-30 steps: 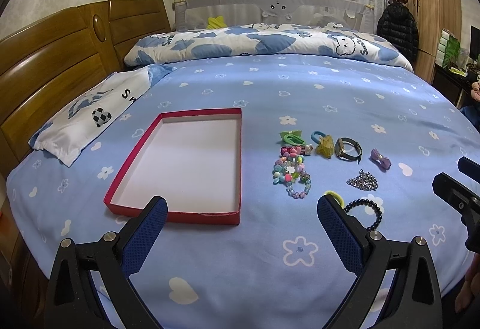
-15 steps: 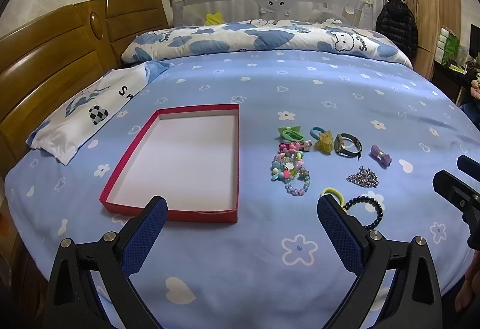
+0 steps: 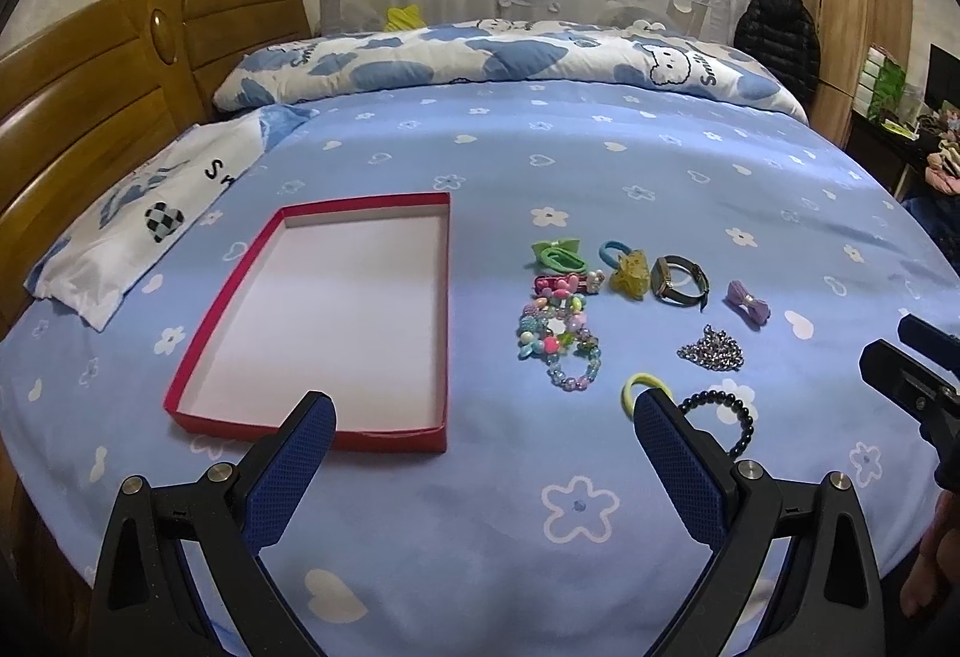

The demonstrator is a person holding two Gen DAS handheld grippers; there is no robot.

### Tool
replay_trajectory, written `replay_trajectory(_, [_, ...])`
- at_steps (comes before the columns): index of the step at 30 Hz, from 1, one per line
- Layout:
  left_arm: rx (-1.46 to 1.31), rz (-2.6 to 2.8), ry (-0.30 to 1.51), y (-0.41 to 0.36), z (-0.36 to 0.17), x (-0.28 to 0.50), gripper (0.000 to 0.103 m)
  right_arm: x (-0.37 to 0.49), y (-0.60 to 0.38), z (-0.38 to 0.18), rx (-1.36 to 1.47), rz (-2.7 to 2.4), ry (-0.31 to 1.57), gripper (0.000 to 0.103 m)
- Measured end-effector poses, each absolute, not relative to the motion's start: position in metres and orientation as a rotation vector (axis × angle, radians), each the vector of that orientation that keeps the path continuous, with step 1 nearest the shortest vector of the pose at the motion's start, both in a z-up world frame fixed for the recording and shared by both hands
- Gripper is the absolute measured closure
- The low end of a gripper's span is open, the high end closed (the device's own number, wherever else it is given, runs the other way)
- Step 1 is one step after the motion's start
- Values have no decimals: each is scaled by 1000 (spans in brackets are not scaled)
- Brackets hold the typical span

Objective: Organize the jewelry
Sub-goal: 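Grasp the purple hair tie with the right tool while the left tool grasps the pastel beaded bracelet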

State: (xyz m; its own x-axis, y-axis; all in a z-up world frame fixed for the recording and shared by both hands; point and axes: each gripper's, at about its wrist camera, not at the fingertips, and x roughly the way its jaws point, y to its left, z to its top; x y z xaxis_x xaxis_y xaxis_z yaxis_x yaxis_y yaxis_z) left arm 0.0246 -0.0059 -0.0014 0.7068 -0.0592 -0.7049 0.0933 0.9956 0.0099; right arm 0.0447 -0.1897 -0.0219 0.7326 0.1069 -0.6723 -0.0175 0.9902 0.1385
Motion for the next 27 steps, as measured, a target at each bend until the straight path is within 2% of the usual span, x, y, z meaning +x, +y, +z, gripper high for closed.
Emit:
replay_trajectory(10, [57, -133, 817, -9, -2, 65, 9, 68, -215, -29, 193, 65, 783, 2])
replay_trajectory(15, [63, -171, 851, -12, -8, 92, 16, 94, -231, -41, 223, 58, 834, 15])
replay_trajectory(17, [56, -187, 869, -14, -11, 103, 22, 104, -235, -46, 229, 59, 858, 28])
replay_trajectory(20, [53, -213, 900, -15, -17, 123, 28, 121, -239, -55, 238, 71, 893, 42])
replay_trajectory(27, [114, -249, 953, -36, -35, 162, 41, 148, -237, -74, 219, 109, 945, 49])
